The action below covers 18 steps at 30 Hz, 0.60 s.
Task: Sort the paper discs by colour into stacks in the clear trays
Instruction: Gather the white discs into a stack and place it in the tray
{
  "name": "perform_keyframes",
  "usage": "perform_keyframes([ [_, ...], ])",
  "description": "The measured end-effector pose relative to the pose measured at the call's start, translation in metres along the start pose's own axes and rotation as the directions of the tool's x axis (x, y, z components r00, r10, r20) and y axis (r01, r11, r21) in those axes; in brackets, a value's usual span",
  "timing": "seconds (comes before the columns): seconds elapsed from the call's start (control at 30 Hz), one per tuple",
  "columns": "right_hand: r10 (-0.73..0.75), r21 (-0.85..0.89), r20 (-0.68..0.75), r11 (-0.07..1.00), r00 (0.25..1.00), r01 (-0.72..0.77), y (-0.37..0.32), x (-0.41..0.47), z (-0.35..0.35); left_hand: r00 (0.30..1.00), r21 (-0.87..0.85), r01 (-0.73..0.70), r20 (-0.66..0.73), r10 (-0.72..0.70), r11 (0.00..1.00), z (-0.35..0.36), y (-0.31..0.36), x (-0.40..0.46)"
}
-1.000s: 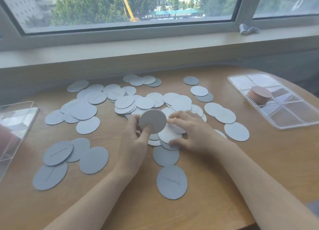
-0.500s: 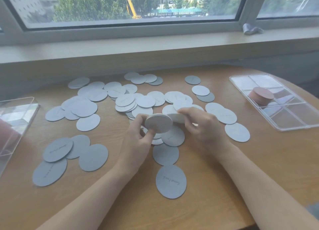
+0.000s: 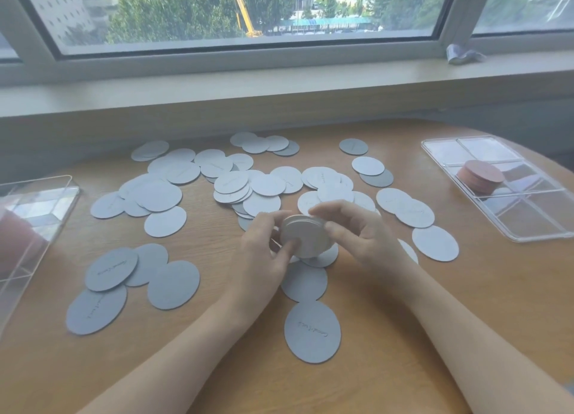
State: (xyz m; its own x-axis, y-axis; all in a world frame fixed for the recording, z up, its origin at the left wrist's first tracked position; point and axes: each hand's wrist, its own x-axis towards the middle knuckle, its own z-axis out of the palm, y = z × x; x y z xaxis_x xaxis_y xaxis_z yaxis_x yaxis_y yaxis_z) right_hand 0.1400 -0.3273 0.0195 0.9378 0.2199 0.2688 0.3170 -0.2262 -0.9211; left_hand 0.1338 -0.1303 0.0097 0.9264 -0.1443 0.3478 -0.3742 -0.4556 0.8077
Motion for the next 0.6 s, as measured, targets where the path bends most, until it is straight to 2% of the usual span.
perform_keyframes([
  [0.07,0.008,-0.056,0.066,0.998,0.998,-0.005,-0.001,-0.001,0.004,0.998,0.091,-0.069,0.003,0.069,0.993,0.002,-0.005,0.000],
  [0.13,-0.038,-0.229,0.100,0.972,0.994,0.061,0.000,-0.001,0.006,0.993,0.189,-0.113,0.001,0.114,0.975,0.003,-0.010,0.000],
  [0.2,-0.075,-0.320,0.118,0.941,0.990,0.110,0.003,0.000,0.006,0.988,0.259,-0.153,0.024,0.152,0.954,0.003,-0.013,0.001],
  [0.3,-0.047,-0.307,0.013,0.951,0.999,0.049,0.005,0.000,0.001,0.985,0.338,-0.170,0.085,0.149,0.926,-0.004,-0.023,0.006],
  [0.43,-0.045,-0.308,-0.167,0.951,0.985,-0.009,0.006,0.001,-0.008,0.955,0.410,-0.195,0.287,0.077,0.891,-0.024,-0.033,0.016],
  [0.5,-0.038,-0.300,-0.189,0.954,0.981,-0.021,0.005,0.001,-0.010,0.935,0.400,-0.218,0.347,0.074,0.890,-0.030,-0.035,0.020],
  [0.6,-0.021,-0.289,-0.174,0.957,0.985,-0.031,0.005,0.001,-0.009,0.927,0.382,-0.248,0.360,0.103,0.890,-0.034,-0.036,0.024],
])
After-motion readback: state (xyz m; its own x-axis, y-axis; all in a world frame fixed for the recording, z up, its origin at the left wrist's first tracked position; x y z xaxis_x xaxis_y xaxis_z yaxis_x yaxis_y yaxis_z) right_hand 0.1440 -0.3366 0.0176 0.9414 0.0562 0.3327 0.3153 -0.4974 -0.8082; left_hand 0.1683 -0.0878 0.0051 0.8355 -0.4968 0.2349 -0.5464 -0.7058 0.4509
